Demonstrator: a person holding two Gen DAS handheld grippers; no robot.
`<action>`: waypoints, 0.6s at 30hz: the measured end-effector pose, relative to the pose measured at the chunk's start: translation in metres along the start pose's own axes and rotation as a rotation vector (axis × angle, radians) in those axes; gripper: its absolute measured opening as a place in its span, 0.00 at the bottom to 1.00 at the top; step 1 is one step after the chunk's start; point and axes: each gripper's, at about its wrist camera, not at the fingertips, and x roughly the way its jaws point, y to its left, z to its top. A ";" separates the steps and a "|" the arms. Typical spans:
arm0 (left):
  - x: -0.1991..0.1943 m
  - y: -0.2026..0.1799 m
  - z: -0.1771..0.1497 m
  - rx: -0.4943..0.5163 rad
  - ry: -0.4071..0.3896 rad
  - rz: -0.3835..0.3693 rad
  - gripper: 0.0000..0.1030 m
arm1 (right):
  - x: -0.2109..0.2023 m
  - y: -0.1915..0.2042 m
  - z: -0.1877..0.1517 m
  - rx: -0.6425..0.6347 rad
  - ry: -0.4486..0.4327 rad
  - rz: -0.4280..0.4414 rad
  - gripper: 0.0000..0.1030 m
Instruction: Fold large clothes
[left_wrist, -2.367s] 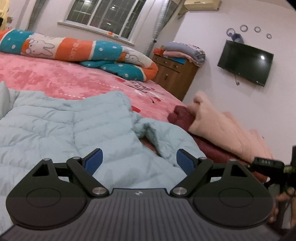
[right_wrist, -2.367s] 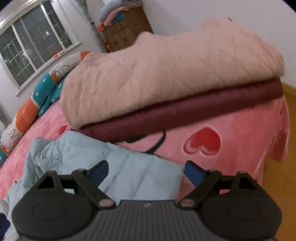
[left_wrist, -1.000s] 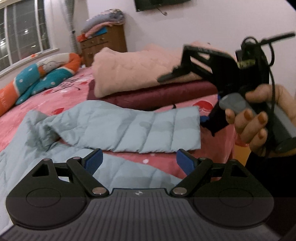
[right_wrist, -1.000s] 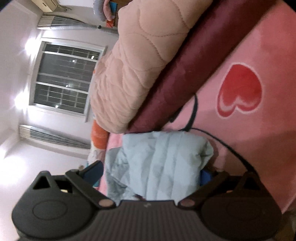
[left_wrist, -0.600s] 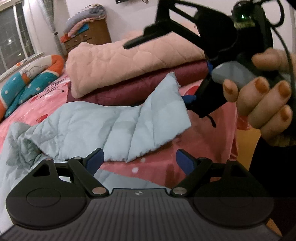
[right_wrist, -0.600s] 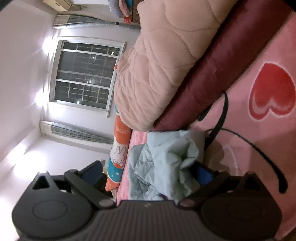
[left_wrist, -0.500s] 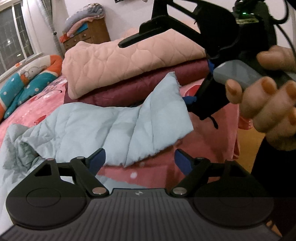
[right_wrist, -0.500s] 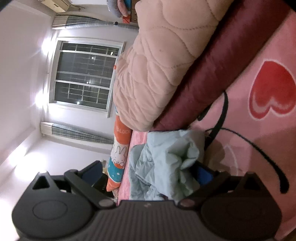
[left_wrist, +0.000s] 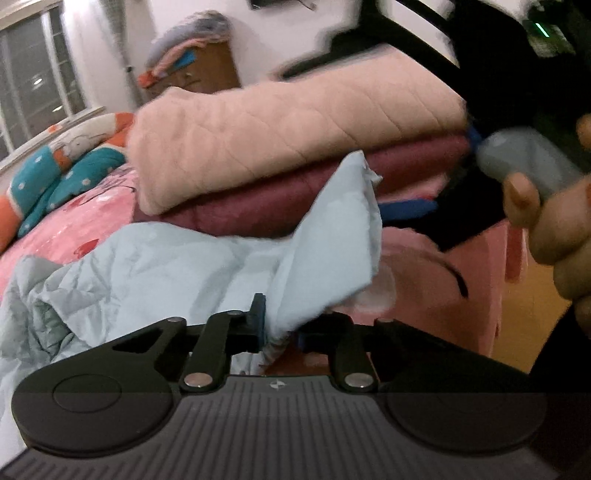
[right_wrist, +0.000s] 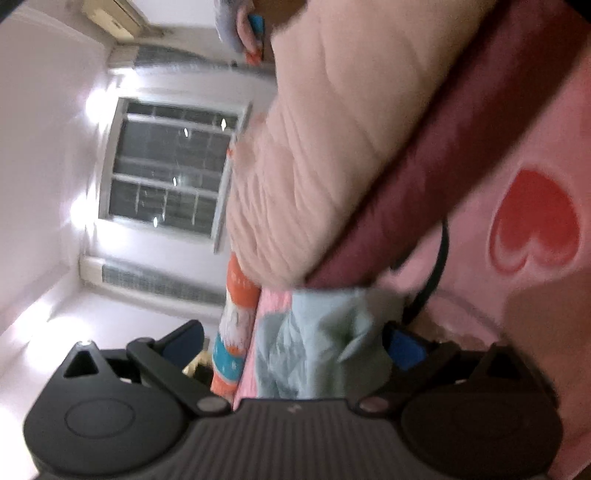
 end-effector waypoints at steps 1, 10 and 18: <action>-0.002 0.005 0.003 -0.028 -0.010 0.005 0.13 | -0.006 0.000 0.002 -0.002 -0.033 -0.006 0.99; -0.030 0.077 0.052 -0.323 -0.148 0.003 0.09 | -0.011 -0.017 0.007 0.071 -0.101 -0.075 0.99; -0.057 0.161 0.086 -0.503 -0.289 0.072 0.08 | 0.021 0.000 -0.003 -0.059 0.029 -0.099 0.99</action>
